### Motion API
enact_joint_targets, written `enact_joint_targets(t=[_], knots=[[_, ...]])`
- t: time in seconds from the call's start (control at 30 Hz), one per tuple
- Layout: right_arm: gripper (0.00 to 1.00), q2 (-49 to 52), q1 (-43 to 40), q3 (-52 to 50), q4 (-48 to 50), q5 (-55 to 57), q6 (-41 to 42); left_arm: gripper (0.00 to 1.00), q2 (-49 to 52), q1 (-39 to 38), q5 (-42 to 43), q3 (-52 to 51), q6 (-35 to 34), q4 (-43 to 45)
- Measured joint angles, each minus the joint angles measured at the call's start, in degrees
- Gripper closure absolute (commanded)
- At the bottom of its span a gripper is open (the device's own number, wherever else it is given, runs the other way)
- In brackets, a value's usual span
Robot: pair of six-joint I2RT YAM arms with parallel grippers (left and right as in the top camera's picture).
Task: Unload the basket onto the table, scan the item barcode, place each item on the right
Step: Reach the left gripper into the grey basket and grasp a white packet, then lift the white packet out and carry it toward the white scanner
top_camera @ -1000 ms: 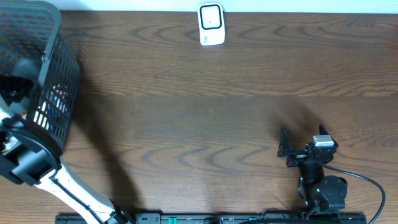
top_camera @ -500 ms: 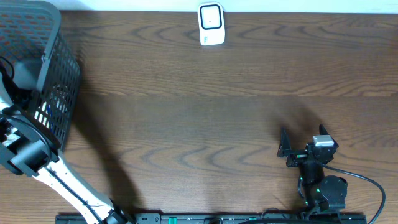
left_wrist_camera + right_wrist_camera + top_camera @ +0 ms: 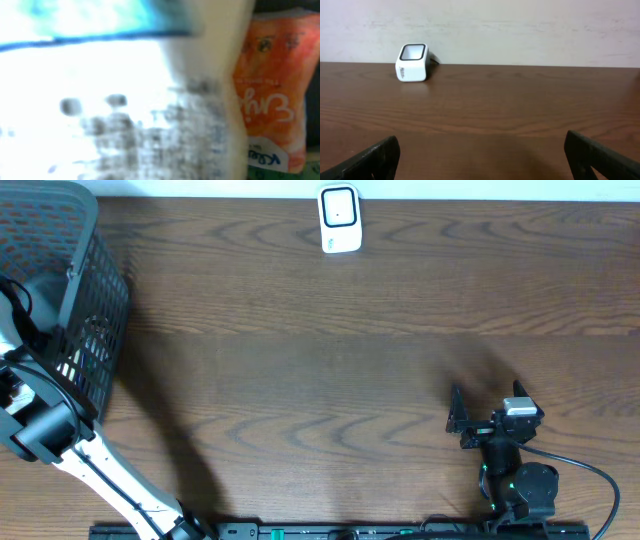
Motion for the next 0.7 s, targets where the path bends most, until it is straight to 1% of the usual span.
enact_joint_targets(t=[0.03, 0.13, 0.2, 0.23, 0.37, 0.43, 0.57, 0.7], knots=[[0.01, 0.00, 0.00, 0.00, 0.00, 0.00, 0.00, 0.72, 0.00, 0.00, -0.26, 0.02, 0.15, -0.24], [0.01, 0.00, 0.00, 0.00, 0.00, 0.00, 0.00, 0.79, 0.00, 0.02, -0.92, 1.20, 0.15, -2.25], [0.01, 0.00, 0.00, 0.00, 0.00, 0.00, 0.00, 0.81, 0.00, 0.02, -0.92, 2.95, 0.15, -3.93], [0.01, 0.00, 0.00, 0.00, 0.00, 0.00, 0.00, 0.85, 0.00, 0.07, -0.90, 4.20, 0.07, -4.72], [0.01, 0.00, 0.00, 0.00, 0.00, 0.00, 0.00, 0.89, -0.63, 0.07, -0.39, 8.44, 0.15, -6.23], [0.01, 0.00, 0.00, 0.00, 0.00, 0.00, 0.00, 0.92, -2.47, 0.07, 0.83, 9.18, 0.17, -6.03], [0.01, 0.00, 0.00, 0.00, 0.00, 0.00, 0.00, 0.92, -9.27, 0.07, 5.14, 9.35, 0.15, -3.72], [0.01, 0.00, 0.00, 0.00, 0.00, -0.02, 0.00, 0.92, -17.77, 0.07, 10.75, 10.16, -0.02, 0.81]])
